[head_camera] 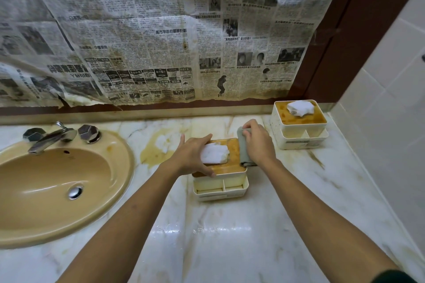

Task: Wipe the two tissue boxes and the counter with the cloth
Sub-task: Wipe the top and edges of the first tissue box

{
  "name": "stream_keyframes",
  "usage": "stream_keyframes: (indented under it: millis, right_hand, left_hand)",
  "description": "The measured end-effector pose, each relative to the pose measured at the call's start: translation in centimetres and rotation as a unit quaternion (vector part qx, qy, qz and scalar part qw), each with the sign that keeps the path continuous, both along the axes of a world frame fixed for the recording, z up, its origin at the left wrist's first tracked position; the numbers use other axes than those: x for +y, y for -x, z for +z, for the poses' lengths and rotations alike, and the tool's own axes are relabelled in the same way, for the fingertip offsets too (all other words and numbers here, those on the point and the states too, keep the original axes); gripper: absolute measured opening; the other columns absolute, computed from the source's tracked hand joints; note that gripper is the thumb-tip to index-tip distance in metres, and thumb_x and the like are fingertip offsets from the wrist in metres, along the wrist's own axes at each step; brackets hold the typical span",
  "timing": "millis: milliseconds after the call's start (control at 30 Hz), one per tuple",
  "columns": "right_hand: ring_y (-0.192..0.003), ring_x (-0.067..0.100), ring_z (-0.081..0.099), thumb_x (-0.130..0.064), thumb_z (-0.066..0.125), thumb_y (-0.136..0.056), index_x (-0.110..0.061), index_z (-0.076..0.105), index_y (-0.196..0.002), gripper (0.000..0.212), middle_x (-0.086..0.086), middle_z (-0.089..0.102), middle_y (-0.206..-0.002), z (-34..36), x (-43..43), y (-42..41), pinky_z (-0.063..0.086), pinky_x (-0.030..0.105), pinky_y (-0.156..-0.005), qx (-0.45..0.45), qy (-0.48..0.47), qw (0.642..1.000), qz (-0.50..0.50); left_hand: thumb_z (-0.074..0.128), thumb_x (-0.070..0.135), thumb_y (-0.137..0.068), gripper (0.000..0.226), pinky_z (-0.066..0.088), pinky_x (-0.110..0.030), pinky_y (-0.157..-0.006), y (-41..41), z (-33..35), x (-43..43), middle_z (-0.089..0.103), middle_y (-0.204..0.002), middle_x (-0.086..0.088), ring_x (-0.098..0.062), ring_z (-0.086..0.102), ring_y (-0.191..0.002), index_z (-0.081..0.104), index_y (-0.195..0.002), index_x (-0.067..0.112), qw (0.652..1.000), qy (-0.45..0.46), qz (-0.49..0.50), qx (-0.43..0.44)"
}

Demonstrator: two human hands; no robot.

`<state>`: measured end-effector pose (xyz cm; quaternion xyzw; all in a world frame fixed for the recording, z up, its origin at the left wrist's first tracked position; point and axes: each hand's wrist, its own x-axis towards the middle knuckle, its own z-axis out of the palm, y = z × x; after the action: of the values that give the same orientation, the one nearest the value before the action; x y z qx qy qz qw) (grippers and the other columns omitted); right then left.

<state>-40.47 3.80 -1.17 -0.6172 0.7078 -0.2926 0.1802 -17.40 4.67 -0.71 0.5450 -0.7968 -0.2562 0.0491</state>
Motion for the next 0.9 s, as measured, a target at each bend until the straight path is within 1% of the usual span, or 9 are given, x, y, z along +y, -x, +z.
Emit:
stream_keyframes:
  millis: [100,200,300,367,433,567,667,800,900]
  right_hand:
    - [-0.094,0.015,0.055,-0.021,0.049,-0.101,-0.024,0.057,-0.103,0.008,-0.004,0.061,-0.104,0.6,0.0,1.4,0.041,0.030,-0.075,-0.081,0.024,0.996,-0.017]
    - [-0.095,0.013,0.055,-0.020,0.053,-0.099,-0.021,0.062,-0.106,0.011,-0.006,0.062,-0.103,1.4,-0.1,2.3,0.038,0.027,-0.077,-0.128,0.017,0.992,-0.012]
    - [-0.099,0.011,0.055,-0.022,0.055,-0.098,-0.020,0.066,-0.108,0.015,-0.008,0.062,-0.106,1.2,0.2,2.4,0.039,0.027,-0.079,-0.130,-0.037,0.989,0.053]
    - [-0.100,0.010,0.057,-0.023,0.056,-0.098,-0.021,0.067,-0.108,0.016,-0.009,0.064,-0.107,0.5,0.7,2.2,0.041,0.025,-0.078,-0.121,-0.073,0.986,0.094]
    - [-0.101,0.010,0.059,-0.024,0.055,-0.098,-0.023,0.068,-0.107,0.016,-0.009,0.066,-0.108,-0.1,1.4,2.1,0.042,0.020,-0.076,-0.127,-0.085,0.983,0.106]
    - [-0.098,0.009,0.060,-0.025,0.052,-0.099,-0.023,0.068,-0.103,0.017,-0.008,0.068,-0.105,-0.6,3.4,2.4,0.044,0.018,-0.072,-0.155,-0.091,0.979,0.092]
    - [-0.096,0.004,0.060,-0.026,0.053,-0.099,-0.024,0.069,-0.101,0.016,-0.010,0.069,-0.102,-0.9,5.4,2.7,0.043,0.018,-0.070,-0.174,-0.101,0.976,0.080]
    - [-0.096,0.004,0.061,-0.025,0.055,-0.098,-0.024,0.070,-0.100,0.016,-0.011,0.069,-0.103,-1.2,7.5,2.9,0.044,0.019,-0.071,-0.183,-0.126,0.971,0.086]
    - [-0.095,0.006,0.061,-0.025,0.054,-0.099,-0.025,0.071,-0.100,0.017,-0.010,0.068,-0.103,-0.9,8.0,2.9,0.044,0.022,-0.070,-0.186,-0.134,0.969,0.090]
  left_hand:
    - [0.086,0.060,-0.053,0.130,-0.011,-0.051,-0.122,0.0,0.2,0.0,0.046,-0.147,0.002,-0.019,0.031,-0.141,0.017,-0.158,0.027,1.000,-0.002,-0.012,0.007]
    - [0.088,0.054,-0.056,0.128,-0.010,-0.049,-0.121,-0.1,0.9,-0.1,0.044,-0.147,0.006,-0.018,0.025,-0.143,0.014,-0.157,0.031,0.999,-0.018,-0.051,0.005]
    - [0.089,0.050,-0.056,0.129,-0.010,-0.049,-0.122,-0.3,1.6,-0.5,0.036,-0.155,0.009,-0.015,0.009,-0.150,0.009,-0.157,0.038,0.994,-0.034,-0.098,-0.018]
    - [0.090,0.048,-0.057,0.128,-0.008,-0.050,-0.122,-0.4,1.7,-0.4,0.024,-0.161,0.008,-0.015,-0.002,-0.152,0.009,-0.156,0.041,0.995,-0.033,-0.093,-0.018]
    - [0.089,0.050,-0.059,0.125,-0.006,-0.050,-0.123,-0.8,1.4,0.2,0.017,-0.164,0.006,-0.017,-0.004,-0.153,0.011,-0.156,0.042,0.997,-0.021,-0.070,-0.010]
    - [0.088,0.060,-0.053,0.125,0.019,-0.048,-0.120,-2.2,0.0,2.5,0.029,-0.158,0.002,-0.023,0.021,-0.147,0.019,-0.155,0.040,0.998,0.044,0.039,0.029]
    - [0.084,0.066,-0.056,0.118,0.032,-0.044,-0.109,-2.6,-0.8,4.0,0.040,-0.150,0.001,-0.024,0.037,-0.136,0.027,-0.154,0.036,0.987,0.086,0.138,0.002]
    - [0.079,0.072,-0.059,0.107,0.034,-0.046,-0.104,-2.9,-0.6,4.7,0.044,-0.145,-0.001,-0.026,0.040,-0.132,0.035,-0.150,0.036,0.980,0.056,0.183,-0.048]
    - [0.073,0.079,-0.060,0.105,0.041,-0.048,-0.102,-3.2,0.2,4.9,0.049,-0.141,-0.004,-0.029,0.046,-0.129,0.039,-0.147,0.030,0.971,0.009,0.228,-0.065]
